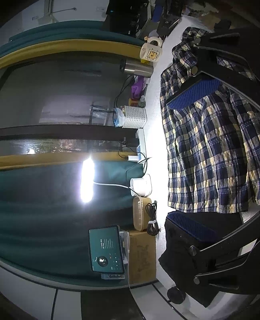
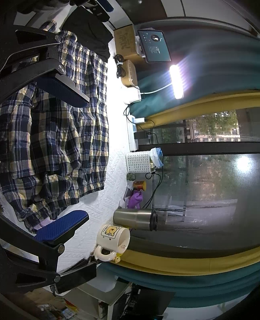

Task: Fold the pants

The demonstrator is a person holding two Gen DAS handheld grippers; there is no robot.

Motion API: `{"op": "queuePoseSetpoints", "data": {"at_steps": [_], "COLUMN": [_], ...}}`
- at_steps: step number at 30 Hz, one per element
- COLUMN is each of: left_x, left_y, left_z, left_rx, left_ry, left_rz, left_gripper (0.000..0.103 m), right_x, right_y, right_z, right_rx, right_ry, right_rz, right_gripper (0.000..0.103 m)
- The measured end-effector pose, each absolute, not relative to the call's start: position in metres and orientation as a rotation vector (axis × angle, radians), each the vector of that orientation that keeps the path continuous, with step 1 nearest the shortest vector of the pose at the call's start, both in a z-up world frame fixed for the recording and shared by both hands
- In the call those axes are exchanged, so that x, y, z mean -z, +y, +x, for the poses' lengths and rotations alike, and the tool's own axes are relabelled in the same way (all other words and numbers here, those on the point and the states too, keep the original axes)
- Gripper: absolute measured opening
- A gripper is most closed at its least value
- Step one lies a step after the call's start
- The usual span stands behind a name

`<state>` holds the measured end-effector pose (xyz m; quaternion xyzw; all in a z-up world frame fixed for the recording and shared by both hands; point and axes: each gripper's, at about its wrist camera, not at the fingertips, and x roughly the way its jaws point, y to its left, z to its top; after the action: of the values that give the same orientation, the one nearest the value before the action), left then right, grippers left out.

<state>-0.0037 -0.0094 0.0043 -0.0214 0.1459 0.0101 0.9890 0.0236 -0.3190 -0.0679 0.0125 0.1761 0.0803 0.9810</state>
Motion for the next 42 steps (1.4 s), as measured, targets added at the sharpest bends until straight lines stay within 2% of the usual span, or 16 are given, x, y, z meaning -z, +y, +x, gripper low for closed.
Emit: {"op": "queuePoseSetpoints", "data": {"at_steps": [42], "left_x": [-0.0044], "left_y": [-0.0128], "left_z": [-0.0088], "left_rx": [-0.019], "left_ry": [0.275], "left_rz": [-0.032], "left_gripper": [0.102], "right_x": [0.0642], "right_y": [-0.3170], "right_z": [0.0230], "right_rx": [-0.166], "right_ry": [0.351], "right_rz": [0.026], "right_gripper": [0.103]}}
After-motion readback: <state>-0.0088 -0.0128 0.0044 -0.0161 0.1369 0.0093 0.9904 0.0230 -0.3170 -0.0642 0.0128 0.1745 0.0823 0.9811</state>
